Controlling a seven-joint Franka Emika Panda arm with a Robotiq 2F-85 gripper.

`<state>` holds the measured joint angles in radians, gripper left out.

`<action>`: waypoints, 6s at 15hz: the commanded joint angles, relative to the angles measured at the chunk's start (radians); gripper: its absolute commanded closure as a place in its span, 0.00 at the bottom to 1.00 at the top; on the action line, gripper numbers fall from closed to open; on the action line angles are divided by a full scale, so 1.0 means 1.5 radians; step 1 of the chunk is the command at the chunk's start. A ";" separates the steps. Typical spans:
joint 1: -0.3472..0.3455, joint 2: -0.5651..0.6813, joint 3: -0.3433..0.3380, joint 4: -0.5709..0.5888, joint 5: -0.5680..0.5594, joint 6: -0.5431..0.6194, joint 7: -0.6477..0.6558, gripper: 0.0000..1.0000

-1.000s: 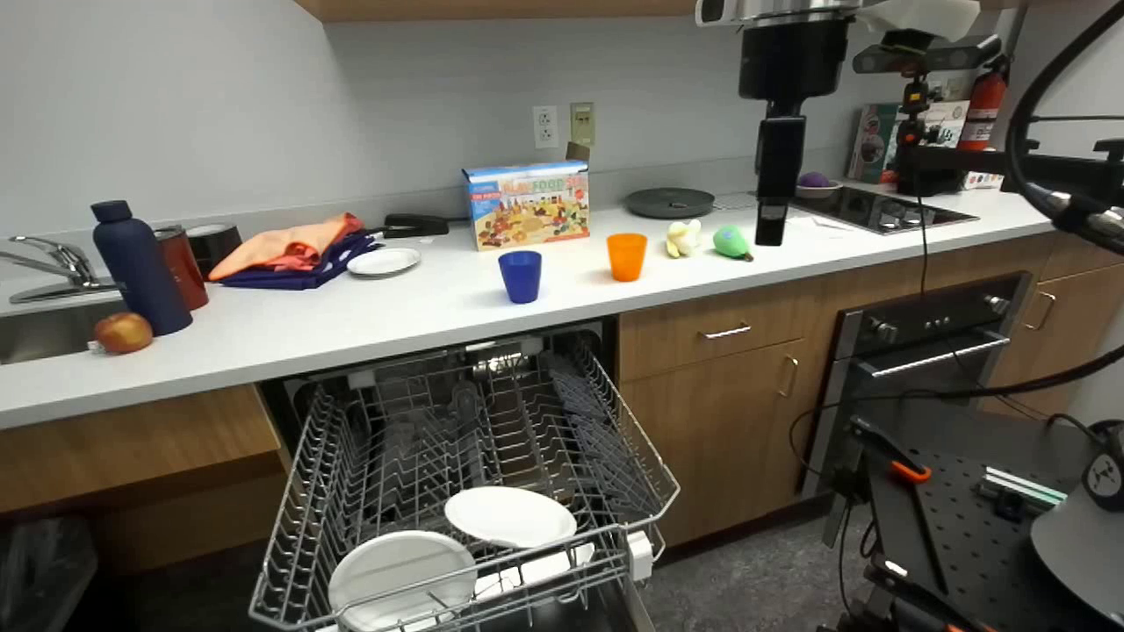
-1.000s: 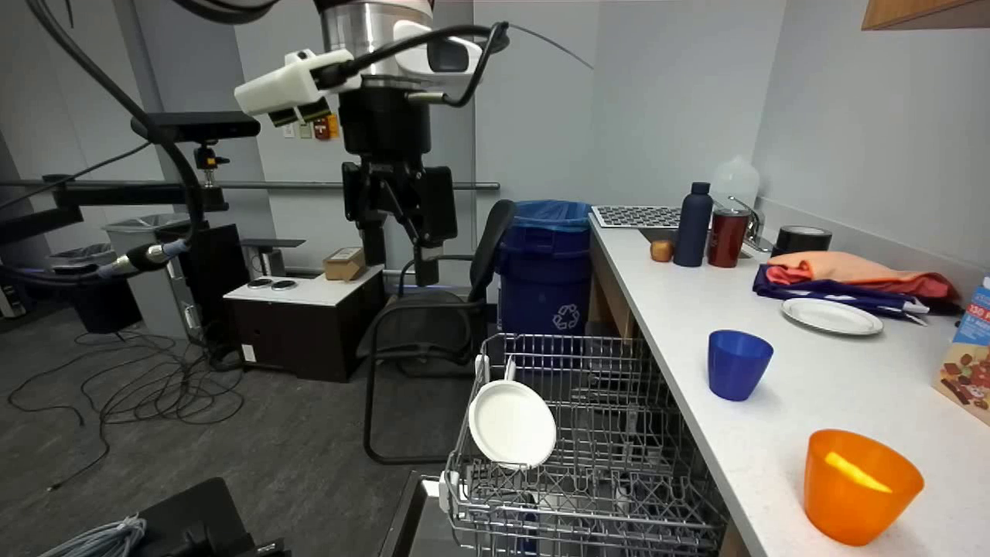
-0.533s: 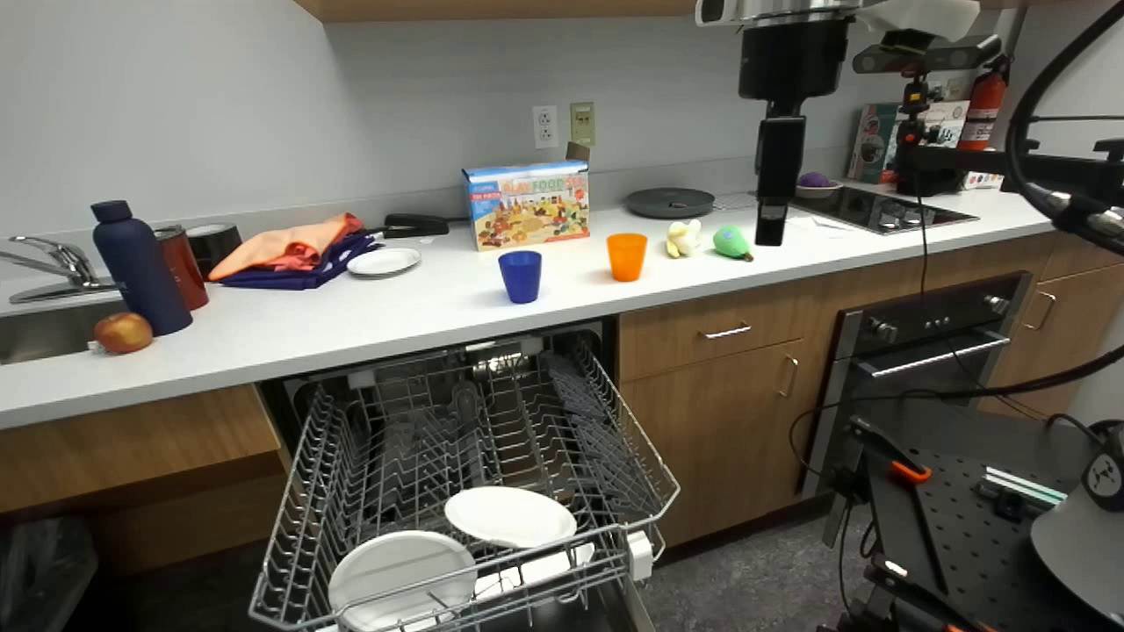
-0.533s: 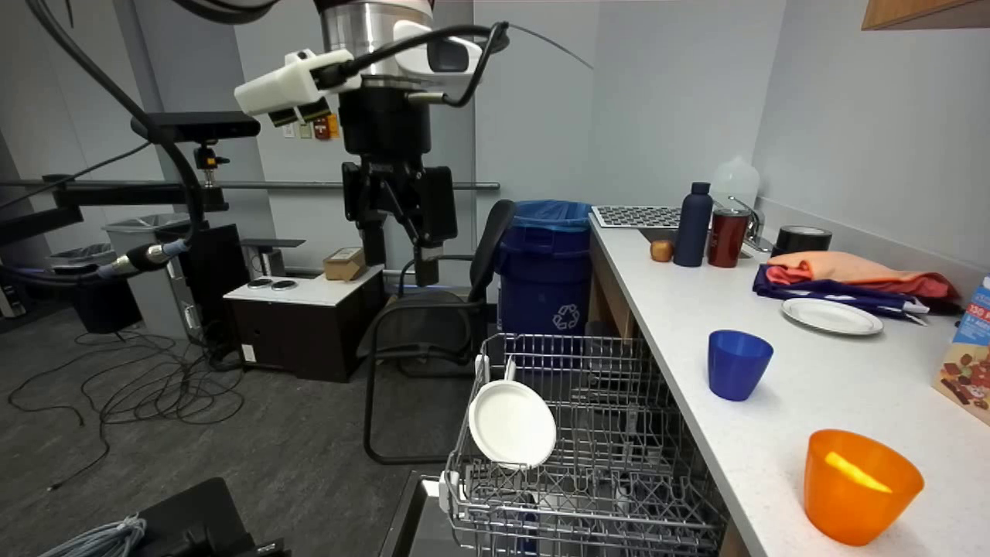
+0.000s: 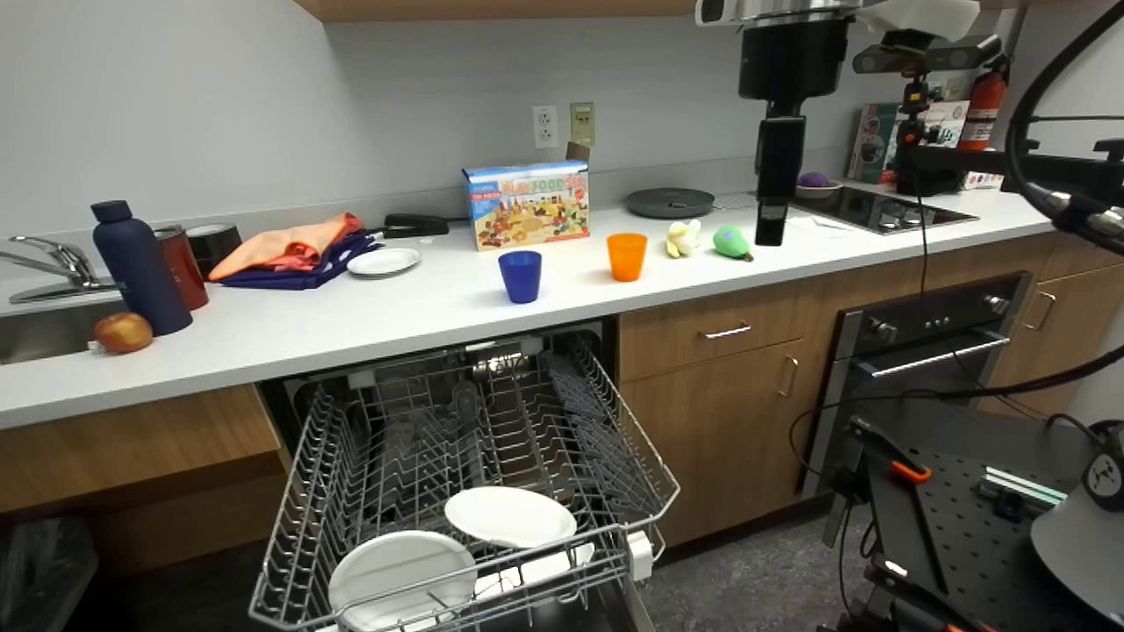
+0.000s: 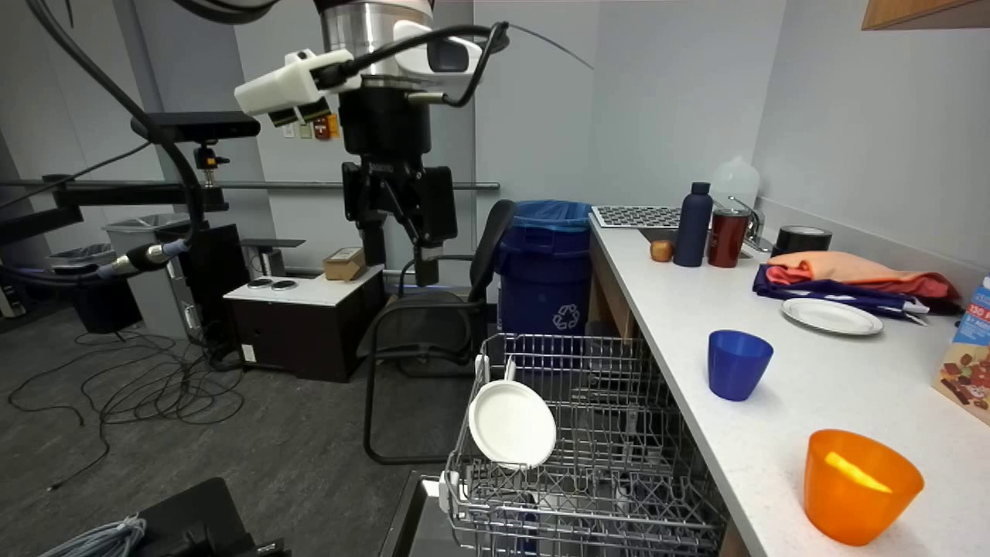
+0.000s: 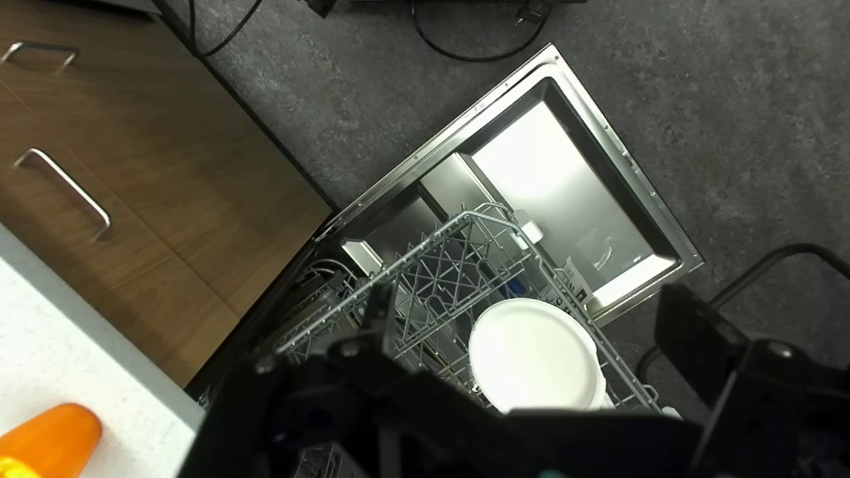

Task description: Put the cup in the dishwasher

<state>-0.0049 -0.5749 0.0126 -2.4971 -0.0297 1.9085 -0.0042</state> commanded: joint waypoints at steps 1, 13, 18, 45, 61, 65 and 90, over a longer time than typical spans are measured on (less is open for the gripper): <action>0.002 0.000 -0.002 0.001 -0.001 -0.002 0.001 0.00; -0.011 -0.002 0.013 -0.005 -0.039 0.027 0.044 0.00; -0.047 0.106 -0.014 0.033 -0.100 0.175 0.072 0.00; -0.085 0.469 -0.086 0.352 -0.125 0.315 -0.015 0.00; -0.090 0.590 -0.072 0.487 -0.011 0.286 -0.107 0.00; -0.089 0.614 -0.070 0.486 -0.013 0.309 -0.100 0.00; -0.146 0.831 -0.004 0.777 0.020 0.207 -0.267 0.00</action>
<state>-0.1903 0.6447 -0.0277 -1.4146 -0.0397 2.3186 -0.3472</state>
